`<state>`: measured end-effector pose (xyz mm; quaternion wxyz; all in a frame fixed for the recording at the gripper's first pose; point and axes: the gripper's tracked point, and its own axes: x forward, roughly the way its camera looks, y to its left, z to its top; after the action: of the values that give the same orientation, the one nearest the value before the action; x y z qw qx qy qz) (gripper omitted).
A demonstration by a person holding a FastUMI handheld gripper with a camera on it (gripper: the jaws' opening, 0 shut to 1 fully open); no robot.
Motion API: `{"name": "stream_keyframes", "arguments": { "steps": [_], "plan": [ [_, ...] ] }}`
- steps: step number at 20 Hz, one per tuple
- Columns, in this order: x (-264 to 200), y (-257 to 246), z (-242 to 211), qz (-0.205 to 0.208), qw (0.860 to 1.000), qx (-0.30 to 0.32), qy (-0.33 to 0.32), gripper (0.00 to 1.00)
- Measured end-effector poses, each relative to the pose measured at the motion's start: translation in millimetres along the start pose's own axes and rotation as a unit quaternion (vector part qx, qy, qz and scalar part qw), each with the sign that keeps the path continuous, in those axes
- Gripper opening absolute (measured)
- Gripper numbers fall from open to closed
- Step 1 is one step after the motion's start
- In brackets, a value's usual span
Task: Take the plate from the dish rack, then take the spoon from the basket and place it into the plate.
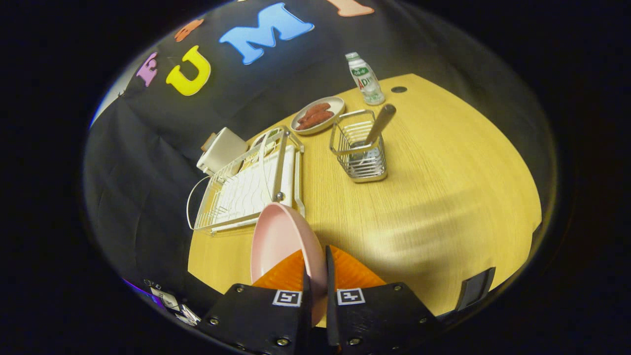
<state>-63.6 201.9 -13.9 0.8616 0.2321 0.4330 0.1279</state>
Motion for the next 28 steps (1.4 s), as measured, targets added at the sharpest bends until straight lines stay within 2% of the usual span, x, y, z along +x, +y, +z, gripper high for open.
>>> {"name": "stream_keyframes", "arguments": {
  "steps": [8,11,14,18,21,23,24,25,28],
  "plan": [
    [41,-1,-30,0.033,0.998,0.010,0.052,0.12],
    [44,-2,-32,0.038,0.998,0.014,0.049,0.13],
    [44,-16,-26,0.009,0.999,-0.021,0.040,0.17],
    [23,-28,4,-0.031,0.996,-0.080,-0.021,0.32],
    [-9,-31,35,-0.070,0.983,-0.144,-0.089,0.31],
    [-31,-27,59,-0.079,0.973,-0.165,-0.137,0.31],
    [-43,-19,74,-0.070,0.967,-0.174,-0.173,0.32],
    [-55,-13,92,-0.068,0.956,-0.186,-0.218,0.32],
    [-102,-3,145,-0.074,0.902,-0.228,-0.360,0.31]
  ]
}}
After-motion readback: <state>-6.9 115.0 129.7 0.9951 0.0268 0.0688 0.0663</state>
